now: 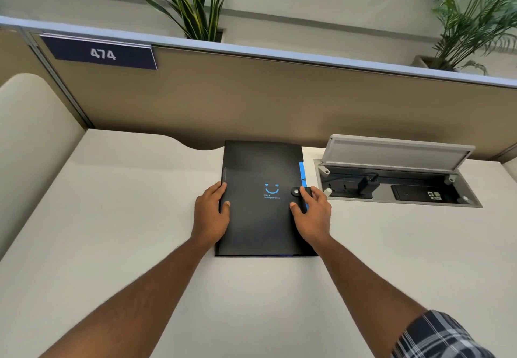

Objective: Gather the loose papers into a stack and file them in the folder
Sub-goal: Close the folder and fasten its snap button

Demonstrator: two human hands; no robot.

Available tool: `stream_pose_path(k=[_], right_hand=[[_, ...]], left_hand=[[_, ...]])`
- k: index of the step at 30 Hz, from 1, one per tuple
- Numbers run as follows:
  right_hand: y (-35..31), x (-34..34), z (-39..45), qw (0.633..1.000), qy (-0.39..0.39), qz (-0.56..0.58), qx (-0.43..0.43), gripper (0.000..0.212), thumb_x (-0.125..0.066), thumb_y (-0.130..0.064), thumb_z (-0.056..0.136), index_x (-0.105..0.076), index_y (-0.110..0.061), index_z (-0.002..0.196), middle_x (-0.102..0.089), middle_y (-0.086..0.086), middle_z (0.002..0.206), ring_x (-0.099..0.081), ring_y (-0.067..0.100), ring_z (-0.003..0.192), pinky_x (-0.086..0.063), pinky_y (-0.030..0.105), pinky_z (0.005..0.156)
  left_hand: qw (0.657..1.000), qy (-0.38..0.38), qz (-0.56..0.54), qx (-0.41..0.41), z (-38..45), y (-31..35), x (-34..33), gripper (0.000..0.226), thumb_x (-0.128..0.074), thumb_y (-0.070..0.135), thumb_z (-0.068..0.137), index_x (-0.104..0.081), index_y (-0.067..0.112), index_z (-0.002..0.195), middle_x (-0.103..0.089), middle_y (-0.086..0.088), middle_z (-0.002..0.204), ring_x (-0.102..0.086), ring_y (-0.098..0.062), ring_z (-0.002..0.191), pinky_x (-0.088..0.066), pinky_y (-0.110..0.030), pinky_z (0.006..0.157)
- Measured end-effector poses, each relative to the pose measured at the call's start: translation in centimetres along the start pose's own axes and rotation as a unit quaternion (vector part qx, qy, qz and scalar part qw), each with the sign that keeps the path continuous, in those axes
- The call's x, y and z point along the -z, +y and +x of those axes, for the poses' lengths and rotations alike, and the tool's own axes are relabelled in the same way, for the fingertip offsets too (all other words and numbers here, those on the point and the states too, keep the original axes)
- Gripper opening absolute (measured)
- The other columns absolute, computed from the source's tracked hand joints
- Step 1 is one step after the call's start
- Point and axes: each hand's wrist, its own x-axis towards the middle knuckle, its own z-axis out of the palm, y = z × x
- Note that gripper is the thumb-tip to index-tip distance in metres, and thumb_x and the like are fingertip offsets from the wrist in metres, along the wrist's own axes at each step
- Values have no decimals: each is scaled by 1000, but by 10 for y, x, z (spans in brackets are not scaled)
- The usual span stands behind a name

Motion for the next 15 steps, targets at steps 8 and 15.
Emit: stream_pose_path(k=[8, 15], right_hand=[[3, 19, -18, 996, -77, 28, 22, 75, -72, -43, 94, -34, -41, 159, -16, 2, 173, -18, 26, 158, -22, 43, 127], [15, 40, -60, 991, -132, -10, 24, 92, -74, -49, 91, -22, -33, 164, -7, 6, 175, -13, 29, 160, -22, 46, 128]], left_hand=[[999, -30, -18, 26, -24, 3, 10, 63, -70, 13, 87, -46, 10, 145, -42, -4, 153, -39, -20, 141, -24, -23, 115], [996, -82, 12, 37, -70, 2, 30, 74, -74, 20, 83, -41, 10, 148, -39, -5, 154, -36, -21, 142, -25, -26, 114]])
